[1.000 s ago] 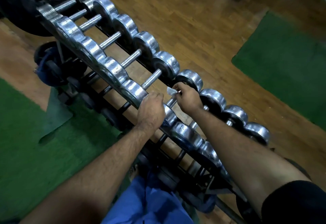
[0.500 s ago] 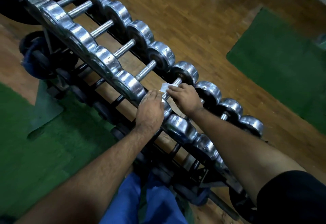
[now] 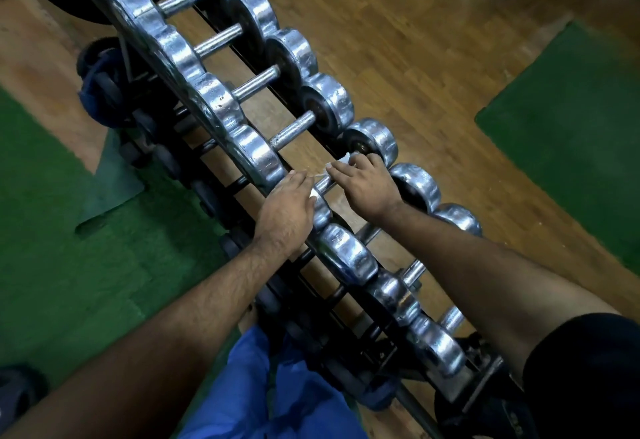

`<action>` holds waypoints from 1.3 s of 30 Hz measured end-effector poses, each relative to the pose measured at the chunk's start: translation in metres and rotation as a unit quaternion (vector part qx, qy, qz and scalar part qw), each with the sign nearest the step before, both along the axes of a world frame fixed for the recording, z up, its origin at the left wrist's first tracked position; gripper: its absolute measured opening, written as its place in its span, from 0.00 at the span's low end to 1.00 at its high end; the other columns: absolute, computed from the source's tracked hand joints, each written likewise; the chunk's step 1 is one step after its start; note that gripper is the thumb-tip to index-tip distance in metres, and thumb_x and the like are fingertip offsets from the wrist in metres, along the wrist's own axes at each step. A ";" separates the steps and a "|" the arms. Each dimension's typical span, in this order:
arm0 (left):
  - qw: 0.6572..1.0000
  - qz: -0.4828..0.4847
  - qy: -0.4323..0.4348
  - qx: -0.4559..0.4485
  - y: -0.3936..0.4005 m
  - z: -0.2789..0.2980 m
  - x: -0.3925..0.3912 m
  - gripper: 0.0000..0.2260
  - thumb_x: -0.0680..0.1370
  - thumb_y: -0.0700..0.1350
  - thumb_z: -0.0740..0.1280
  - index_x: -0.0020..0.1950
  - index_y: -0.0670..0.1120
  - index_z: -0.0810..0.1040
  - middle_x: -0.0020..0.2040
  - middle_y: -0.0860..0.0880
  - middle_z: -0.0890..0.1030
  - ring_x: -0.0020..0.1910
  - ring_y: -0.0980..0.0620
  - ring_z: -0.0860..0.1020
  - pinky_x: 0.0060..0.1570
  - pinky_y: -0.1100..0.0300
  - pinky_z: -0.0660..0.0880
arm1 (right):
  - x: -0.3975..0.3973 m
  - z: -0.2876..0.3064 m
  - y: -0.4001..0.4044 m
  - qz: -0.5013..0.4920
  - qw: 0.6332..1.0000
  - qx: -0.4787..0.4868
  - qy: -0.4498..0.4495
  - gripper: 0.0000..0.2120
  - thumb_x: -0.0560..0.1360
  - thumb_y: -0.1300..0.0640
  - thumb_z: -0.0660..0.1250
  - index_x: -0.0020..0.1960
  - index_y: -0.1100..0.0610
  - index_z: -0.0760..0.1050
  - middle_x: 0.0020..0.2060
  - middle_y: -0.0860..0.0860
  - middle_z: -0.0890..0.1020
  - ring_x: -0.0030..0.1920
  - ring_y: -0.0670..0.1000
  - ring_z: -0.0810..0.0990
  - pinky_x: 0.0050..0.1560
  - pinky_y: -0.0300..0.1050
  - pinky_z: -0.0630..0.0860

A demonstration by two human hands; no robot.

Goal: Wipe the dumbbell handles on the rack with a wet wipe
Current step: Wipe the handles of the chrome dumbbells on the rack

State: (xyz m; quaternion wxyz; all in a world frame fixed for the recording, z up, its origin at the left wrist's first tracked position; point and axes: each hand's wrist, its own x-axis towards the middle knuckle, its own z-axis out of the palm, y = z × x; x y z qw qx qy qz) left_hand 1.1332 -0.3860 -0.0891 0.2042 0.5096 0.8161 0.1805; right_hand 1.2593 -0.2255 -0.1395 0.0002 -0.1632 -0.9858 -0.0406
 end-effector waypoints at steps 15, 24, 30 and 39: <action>1.000 0.012 0.010 -0.011 0.003 0.000 0.003 0.20 0.82 0.45 0.59 0.74 0.41 0.68 0.75 0.45 0.68 0.75 0.48 0.63 0.74 0.56 0.59 | 0.002 -0.010 0.014 0.002 0.995 -0.087 0.046 0.22 0.75 0.64 0.68 0.66 0.49 0.77 0.60 0.47 0.80 0.48 0.53 0.75 0.47 0.48 0.70; 1.000 0.013 0.023 -0.009 0.003 -0.001 0.005 0.20 0.83 0.45 0.59 0.74 0.42 0.69 0.74 0.44 0.69 0.75 0.48 0.64 0.74 0.56 0.60 | 0.008 -0.019 0.009 0.008 0.994 -0.096 0.059 0.24 0.73 0.70 0.67 0.68 0.56 0.74 0.67 0.52 0.77 0.69 0.56 0.73 0.66 0.54 0.70; 1.000 0.011 0.027 -0.007 0.003 0.003 0.006 0.20 0.82 0.45 0.60 0.73 0.40 0.69 0.74 0.43 0.69 0.75 0.46 0.64 0.73 0.58 0.58 | 0.008 -0.011 0.010 0.009 0.999 -0.041 0.003 0.31 0.70 0.67 0.70 0.72 0.55 0.71 0.69 0.50 0.76 0.61 0.56 0.75 0.56 0.53 0.74; 0.999 0.015 0.038 -0.004 0.001 -0.001 0.008 0.20 0.83 0.46 0.58 0.74 0.41 0.69 0.74 0.44 0.68 0.75 0.47 0.63 0.73 0.58 0.57 | 0.001 0.002 0.007 -0.078 0.992 0.020 -0.095 0.31 0.78 0.62 0.59 0.79 0.54 0.56 0.78 0.50 0.62 0.63 0.55 0.70 0.59 0.50 0.69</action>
